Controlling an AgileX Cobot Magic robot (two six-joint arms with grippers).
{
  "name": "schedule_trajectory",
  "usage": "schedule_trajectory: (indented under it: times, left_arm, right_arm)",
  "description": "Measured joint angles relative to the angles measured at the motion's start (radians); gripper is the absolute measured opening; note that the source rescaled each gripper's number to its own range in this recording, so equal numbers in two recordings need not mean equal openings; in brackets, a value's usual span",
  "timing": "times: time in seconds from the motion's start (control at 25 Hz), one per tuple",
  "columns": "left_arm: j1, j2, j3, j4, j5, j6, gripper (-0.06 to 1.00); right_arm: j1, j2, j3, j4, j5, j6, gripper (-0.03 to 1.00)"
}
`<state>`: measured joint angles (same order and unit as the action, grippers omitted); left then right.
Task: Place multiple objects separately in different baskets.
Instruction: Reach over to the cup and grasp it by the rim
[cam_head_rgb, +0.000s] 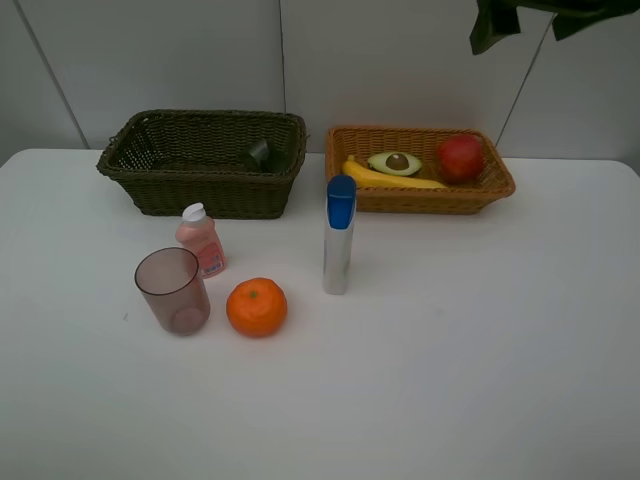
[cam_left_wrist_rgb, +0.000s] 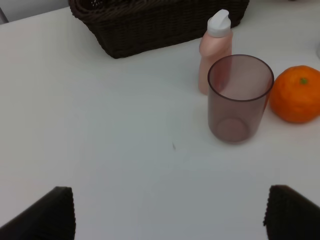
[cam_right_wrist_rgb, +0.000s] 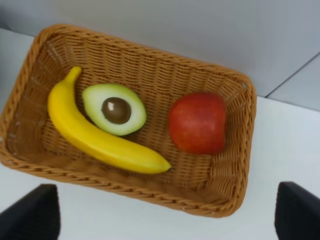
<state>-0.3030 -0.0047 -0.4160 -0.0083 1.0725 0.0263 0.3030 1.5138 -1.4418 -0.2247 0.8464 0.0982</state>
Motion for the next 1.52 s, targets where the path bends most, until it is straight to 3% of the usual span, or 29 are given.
schedule_trajectory:
  times: [0.44, 1.0, 1.52]
  left_arm:
    - [0.000, 0.000, 0.000, 0.000, 0.000, 0.000, 1.00]
    - [0.000, 0.000, 0.000, 0.000, 0.000, 0.000, 1.00]
    - [0.000, 0.000, 0.000, 0.000, 0.000, 0.000, 1.00]
  right_arm:
    - [0.000, -0.342, 0.254, 0.052, 0.066, 0.048, 0.85]
    - [0.000, -0.936, 0.737, 0.098, 0.139, 0.008, 0.85]
    - [0.000, -1.383, 0.920, 0.132, 0.188, -0.036, 0.85]
